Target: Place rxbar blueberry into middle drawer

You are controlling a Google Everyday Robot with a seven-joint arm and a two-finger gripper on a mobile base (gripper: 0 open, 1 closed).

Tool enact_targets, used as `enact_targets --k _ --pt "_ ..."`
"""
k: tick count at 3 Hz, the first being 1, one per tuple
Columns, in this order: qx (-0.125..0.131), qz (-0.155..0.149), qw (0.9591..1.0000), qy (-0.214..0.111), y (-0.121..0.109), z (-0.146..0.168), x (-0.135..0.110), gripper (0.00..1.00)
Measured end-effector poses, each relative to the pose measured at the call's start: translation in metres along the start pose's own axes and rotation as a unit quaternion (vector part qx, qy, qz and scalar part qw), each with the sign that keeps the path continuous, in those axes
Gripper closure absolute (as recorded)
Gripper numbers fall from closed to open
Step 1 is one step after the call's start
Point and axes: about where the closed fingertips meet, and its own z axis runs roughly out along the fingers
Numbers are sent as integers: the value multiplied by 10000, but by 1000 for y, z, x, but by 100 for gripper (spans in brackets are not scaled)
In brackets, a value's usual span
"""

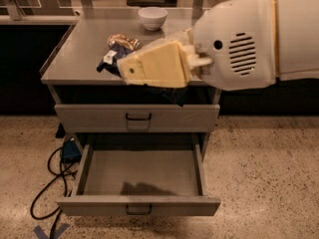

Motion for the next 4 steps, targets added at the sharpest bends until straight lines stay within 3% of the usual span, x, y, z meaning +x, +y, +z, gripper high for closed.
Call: enact_targets --k 1,2,3,4 --pt "356 -49 9993 105 -10 1 10 100" --pt "962 -150 9941 480 -59 18 60 100" --pt "1466 -470 9865 558 -80 12 62 100" --pt "1469 -477 9864 556 -80 12 61 100"
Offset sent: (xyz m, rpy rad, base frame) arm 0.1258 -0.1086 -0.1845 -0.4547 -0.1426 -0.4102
